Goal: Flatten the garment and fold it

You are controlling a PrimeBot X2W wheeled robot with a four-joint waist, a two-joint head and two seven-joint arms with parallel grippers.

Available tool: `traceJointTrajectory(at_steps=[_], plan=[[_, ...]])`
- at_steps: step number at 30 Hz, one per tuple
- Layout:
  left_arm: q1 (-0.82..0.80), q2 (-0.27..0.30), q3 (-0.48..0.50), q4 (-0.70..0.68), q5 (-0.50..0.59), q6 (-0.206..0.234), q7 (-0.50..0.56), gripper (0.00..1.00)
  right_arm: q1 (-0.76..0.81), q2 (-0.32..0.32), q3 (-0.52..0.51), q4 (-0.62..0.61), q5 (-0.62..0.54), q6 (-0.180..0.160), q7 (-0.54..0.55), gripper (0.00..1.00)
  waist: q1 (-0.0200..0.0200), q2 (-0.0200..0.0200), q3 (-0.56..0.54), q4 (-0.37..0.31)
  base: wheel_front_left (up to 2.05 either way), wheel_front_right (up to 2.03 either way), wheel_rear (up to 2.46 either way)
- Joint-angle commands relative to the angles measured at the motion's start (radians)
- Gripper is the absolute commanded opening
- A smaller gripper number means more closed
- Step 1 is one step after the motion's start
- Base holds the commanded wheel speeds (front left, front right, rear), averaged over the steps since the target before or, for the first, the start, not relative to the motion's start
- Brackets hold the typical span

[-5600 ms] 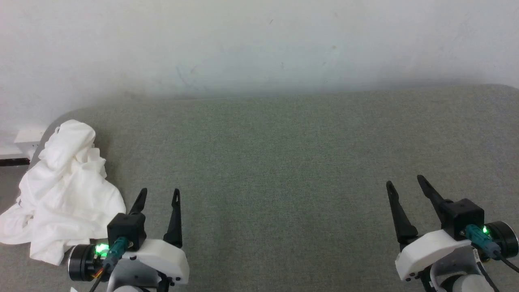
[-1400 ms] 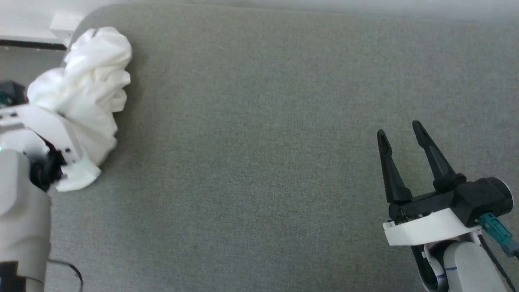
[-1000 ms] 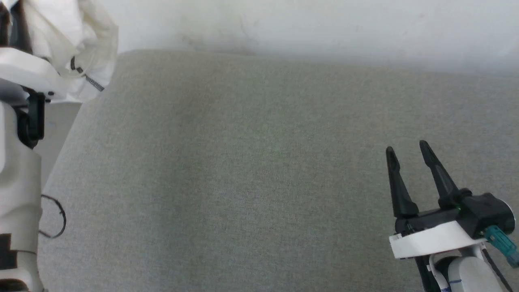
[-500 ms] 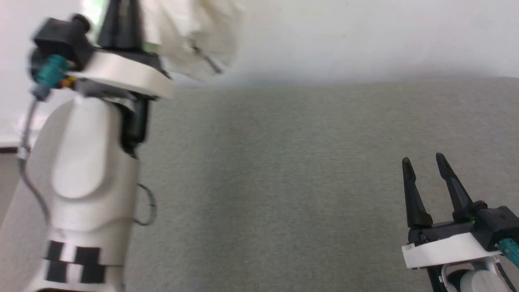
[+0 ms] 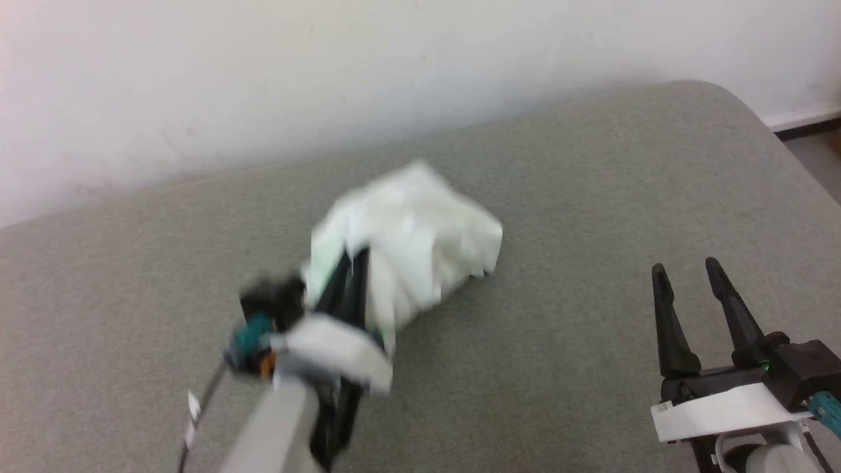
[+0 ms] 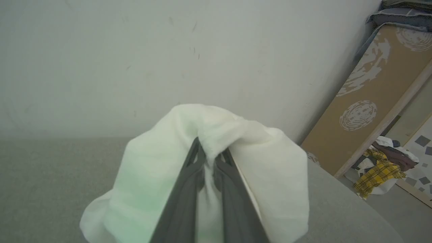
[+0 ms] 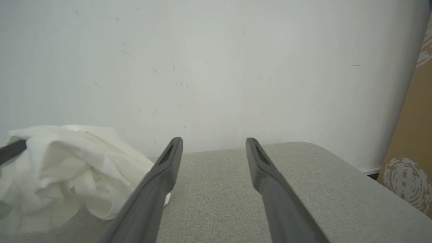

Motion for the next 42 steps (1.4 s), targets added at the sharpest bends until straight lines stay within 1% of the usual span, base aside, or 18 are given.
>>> traceJointTrajectory(at_steps=[1, 3, 5, 6, 7, 8, 9, 11, 15, 17, 20, 25, 33, 37, 42], plan=[[0.1, -0.001, -0.019, 0.03, -0.027, 0.02, -0.005, 0.0, 0.008, 0.003, 0.005, 0.005, 0.012, -0.001, -0.003, 1.0, 0.0, -0.0002, 0.021, -0.032, 0.0, 0.0, 0.0], [0.166, -0.001, -0.042, 0.053, -0.031, 0.036, -0.003, 0.0, 0.006, 0.003, 0.01, 0.006, 0.017, -0.001, -0.007, 1.0, 0.0, -0.0002, 0.026, -0.023, 0.0, 0.0, 0.0], [0.208, -0.001, -0.068, 0.066, -0.03, 0.043, -0.003, 0.0, 0.002, 0.003, 0.009, -0.006, 0.025, -0.001, -0.013, 1.0, 0.0, -0.0002, 0.032, -0.006, 0.0, 0.0, 0.0], [0.224, -0.001, -0.076, 0.069, -0.033, 0.044, -0.003, 0.21, 0.003, 0.003, 0.013, -0.005, 0.027, -0.001, -0.015, 1.0, 0.0, -0.0002, 0.031, 0.0, 0.0, 0.0, 0.0], [0.236, -0.001, -0.082, 0.068, -0.033, 0.047, -0.003, 0.73, 0.003, 0.003, 0.015, -0.005, 0.025, -0.001, -0.016, 1.0, 0.0, -0.0002, 0.032, 0.007, 0.0, 0.0, 0.0], [0.242, -0.001, -0.087, 0.058, -0.031, 0.051, -0.004, 1.0, 0.003, 0.003, 0.016, -0.006, 0.025, -0.001, -0.017, 1.0, 0.0, -0.0002, 0.032, 0.016, 0.0, 0.0, 0.0], [0.242, -0.001, -0.087, 0.058, -0.031, 0.051, -0.004, 1.0, 0.003, 0.003, 0.016, -0.006, 0.025, -0.001, -0.017, 1.0, 0.0, -0.0002, 0.032, 0.016, 0.0, 0.0, 0.0], [0.25, -0.001, -0.098, 0.013, -0.037, 0.055, -0.005, 1.0, 0.005, 0.003, 0.014, -0.004, 0.019, -0.001, -0.018, 1.0, 0.0, -0.0002, 0.028, 0.035, 0.0, 0.0, 0.0], [0.253, -0.001, -0.084, -0.149, -0.004, 0.071, -0.005, 1.0, 0.007, 0.003, 0.01, -0.004, 0.008, -0.001, -0.02, 1.0, 0.0, -0.0002, 0.021, 0.071, 0.0, 0.0, 0.0], [0.257, -0.001, -0.077, -0.216, 0.011, 0.071, -0.006, 1.0, 0.01, 0.003, 0.008, -0.003, 0.005, -0.001, -0.02, 1.0, 0.0, -0.0002, 0.014, 0.089, 0.0, 0.0, 0.0], [0.257, -0.002, -0.058, -0.259, 0.036, 0.064, -0.006, 1.0, 0.016, 0.003, 0.011, 0.0, -0.001, -0.001, -0.019, 1.0, 0.0, -0.0002, 0.002, 0.109, 0.0, 0.0, 0.0], [0.272, 0.006, 0.014, -0.272, 0.085, 0.073, -0.006, 1.0, 0.027, 0.003, 0.012, -0.003, -0.009, -0.001, -0.009, 1.0, 0.0, -0.0002, -0.014, 0.132, 0.0, 0.0, 0.0], [0.369, 0.062, 0.179, -0.291, 0.107, 0.131, -0.006, 1.0, 0.045, 0.003, 0.019, -0.014, -0.012, -0.001, 0.007, 1.0, 0.0, -0.0002, -0.035, 0.138, 0.0, 0.0, 0.0], [0.421, 0.095, 0.236, -0.3, 0.088, 0.132, -0.006, 1.0, 0.064, 0.003, 0.022, -0.023, -0.019, -0.001, 0.019, 1.0, 0.0, -0.0002, -0.046, 0.145, 0.0, 0.0, 0.0], [0.457, 0.127, 0.266, -0.308, 0.063, 0.132, 0.028, 1.0, 0.081, 0.003, 0.03, -0.041, -0.035, -0.001, 0.036, 1.0, 0.0, -0.0002, -0.048, 0.161, 0.0, 0.0, 0.0]])
